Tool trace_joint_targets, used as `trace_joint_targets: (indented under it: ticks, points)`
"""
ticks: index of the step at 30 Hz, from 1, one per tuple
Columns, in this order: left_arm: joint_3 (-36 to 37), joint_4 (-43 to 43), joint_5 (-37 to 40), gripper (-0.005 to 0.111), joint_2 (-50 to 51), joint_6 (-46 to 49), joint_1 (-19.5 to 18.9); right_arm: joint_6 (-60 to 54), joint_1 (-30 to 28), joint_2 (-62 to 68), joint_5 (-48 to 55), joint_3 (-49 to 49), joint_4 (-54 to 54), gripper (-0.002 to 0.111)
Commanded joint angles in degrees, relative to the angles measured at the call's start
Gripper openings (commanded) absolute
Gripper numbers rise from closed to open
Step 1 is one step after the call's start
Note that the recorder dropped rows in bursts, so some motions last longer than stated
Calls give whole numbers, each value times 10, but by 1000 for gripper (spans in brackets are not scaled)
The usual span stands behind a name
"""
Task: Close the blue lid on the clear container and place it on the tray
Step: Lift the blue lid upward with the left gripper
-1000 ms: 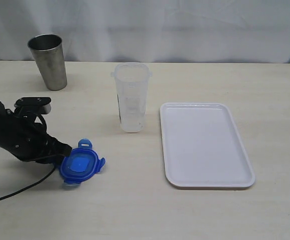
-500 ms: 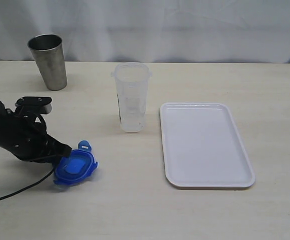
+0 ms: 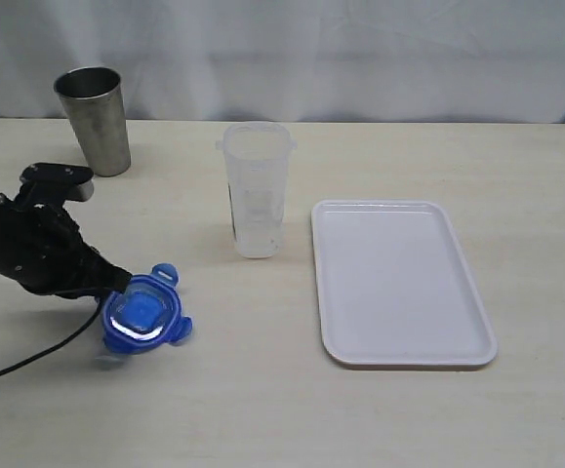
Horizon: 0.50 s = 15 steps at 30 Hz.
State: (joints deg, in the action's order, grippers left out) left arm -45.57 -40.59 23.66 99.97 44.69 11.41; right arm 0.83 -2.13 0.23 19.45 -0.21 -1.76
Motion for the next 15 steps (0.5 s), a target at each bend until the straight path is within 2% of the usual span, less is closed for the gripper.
trace_joint_targets:
  ticks: [1,6,15]
  points:
    - [1,25,14,0,-62,3,3,0,-4,-2,-4,2,0,4]
    - [1,29,8,0,-137,11,3,0,-4,-2,-4,2,0,4]
    - [1,74,-70,0,-251,14,4,0,-4,-2,-4,2,0,4]
